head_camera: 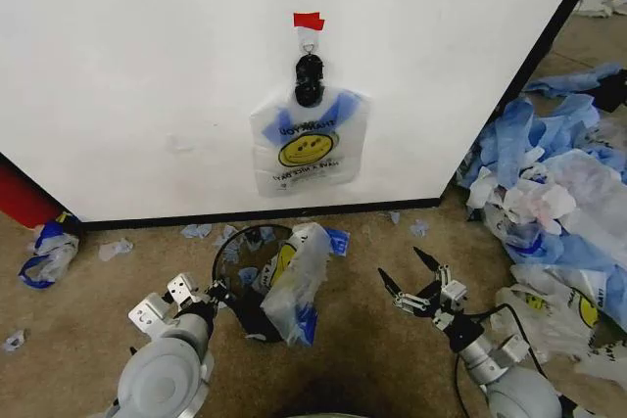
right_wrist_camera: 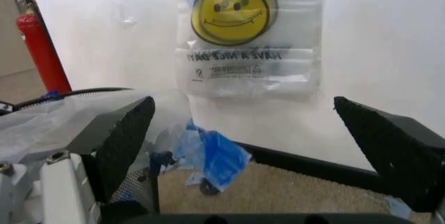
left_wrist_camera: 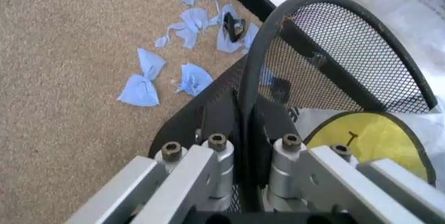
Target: Pick up the garbage bag from the wall and place it over the trash bin.
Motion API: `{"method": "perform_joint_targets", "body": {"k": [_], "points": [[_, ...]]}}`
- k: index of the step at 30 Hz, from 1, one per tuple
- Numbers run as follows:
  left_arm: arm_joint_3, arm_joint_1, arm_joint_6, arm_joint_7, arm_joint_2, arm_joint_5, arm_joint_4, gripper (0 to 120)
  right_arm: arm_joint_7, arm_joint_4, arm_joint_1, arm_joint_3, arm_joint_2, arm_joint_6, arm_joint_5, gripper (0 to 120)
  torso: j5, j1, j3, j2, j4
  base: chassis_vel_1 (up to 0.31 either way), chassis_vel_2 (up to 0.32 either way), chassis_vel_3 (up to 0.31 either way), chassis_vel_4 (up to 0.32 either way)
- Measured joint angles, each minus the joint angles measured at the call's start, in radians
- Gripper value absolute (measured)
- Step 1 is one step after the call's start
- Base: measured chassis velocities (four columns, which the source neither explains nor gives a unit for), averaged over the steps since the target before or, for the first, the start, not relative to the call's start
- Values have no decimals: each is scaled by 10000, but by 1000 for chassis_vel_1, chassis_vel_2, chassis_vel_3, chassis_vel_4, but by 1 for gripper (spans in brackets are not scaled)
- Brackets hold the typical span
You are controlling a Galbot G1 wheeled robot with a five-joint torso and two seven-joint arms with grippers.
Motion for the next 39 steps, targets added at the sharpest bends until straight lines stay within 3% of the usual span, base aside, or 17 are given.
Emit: {"method": "perform_joint_targets", "body": {"k": [13,16,21,30,36,39], "points": [[114,24,-17,222,87,270,186,3,0,-8,17,3,-2,5,0,96,0,0,0,0,0,0,0,0,0],[136,34,-27,277,121,357,193,8,0,-8,18,2,-7,5,0,96,0,0,0,0,0,0,0,0,0],[173,92,-40,395,192,563,206,31,-11,-8,-3,7,-11,28,-2,96,0,0,0,0,0,0,0,0,0],[232,240,-47,611,304,1077,219,59,-25,15,-32,32,-17,48,-9,96,0,0,0,0,0,0,0,0,0],[160,339,-195,1156,607,2259,526,84,-28,40,-32,22,32,50,-11,96,-1,0,0,0,0,0,0,0,0],[122,341,-224,1238,671,2458,561,91,-28,41,-35,16,41,50,-12,96,0,0,0,0,0,0,0,0,0]]}}
